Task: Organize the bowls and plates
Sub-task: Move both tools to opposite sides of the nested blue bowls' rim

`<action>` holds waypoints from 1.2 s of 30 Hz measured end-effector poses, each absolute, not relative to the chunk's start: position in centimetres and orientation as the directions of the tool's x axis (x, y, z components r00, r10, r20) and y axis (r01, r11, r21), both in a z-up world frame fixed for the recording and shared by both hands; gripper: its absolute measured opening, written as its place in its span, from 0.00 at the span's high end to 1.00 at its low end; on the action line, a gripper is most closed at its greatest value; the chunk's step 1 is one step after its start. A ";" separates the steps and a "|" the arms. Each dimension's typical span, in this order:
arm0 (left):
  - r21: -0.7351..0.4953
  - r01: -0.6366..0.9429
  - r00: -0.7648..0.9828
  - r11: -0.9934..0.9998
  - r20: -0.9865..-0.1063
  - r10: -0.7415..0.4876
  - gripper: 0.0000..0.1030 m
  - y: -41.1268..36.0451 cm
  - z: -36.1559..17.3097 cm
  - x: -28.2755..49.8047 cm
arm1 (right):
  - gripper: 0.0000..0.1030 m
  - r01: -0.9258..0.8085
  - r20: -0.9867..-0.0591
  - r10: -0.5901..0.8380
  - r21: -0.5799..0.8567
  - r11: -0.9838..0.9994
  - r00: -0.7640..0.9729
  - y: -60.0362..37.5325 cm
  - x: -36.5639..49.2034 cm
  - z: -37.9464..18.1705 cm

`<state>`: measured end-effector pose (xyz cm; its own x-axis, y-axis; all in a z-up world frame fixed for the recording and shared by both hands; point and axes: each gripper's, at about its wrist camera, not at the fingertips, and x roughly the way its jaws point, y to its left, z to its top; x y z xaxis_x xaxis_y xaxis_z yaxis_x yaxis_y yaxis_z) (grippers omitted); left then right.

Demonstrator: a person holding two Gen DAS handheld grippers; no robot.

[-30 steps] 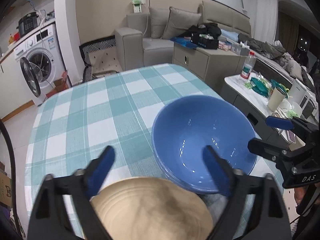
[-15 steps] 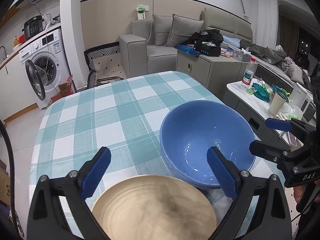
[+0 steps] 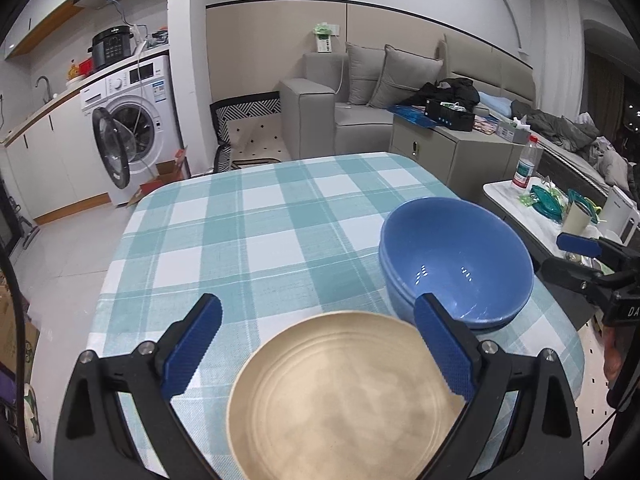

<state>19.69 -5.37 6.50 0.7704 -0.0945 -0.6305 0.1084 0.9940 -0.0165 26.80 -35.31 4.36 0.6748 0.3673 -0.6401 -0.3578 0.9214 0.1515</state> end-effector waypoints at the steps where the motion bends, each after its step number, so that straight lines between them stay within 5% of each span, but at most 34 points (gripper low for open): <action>1: -0.010 0.099 0.777 0.995 -0.625 -0.083 0.05 -5.2 6.4 19.3 | 0.01 -0.363 -0.638 0.371 0.151 0.919 0.675 -35.3 26.6 4.4; 36: -0.019 0.071 0.777 0.997 -0.626 -0.067 0.05 -3.8 4.0 13.1 | 0.01 -0.407 -0.612 0.412 0.157 0.900 0.675 -34.5 22.3 3.2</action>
<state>13.11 -3.83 4.00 0.7767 -0.0668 -0.6263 0.0706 0.9973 -0.0188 22.28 -34.55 3.24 0.6751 0.4116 -0.6122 -0.4068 0.9000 0.1565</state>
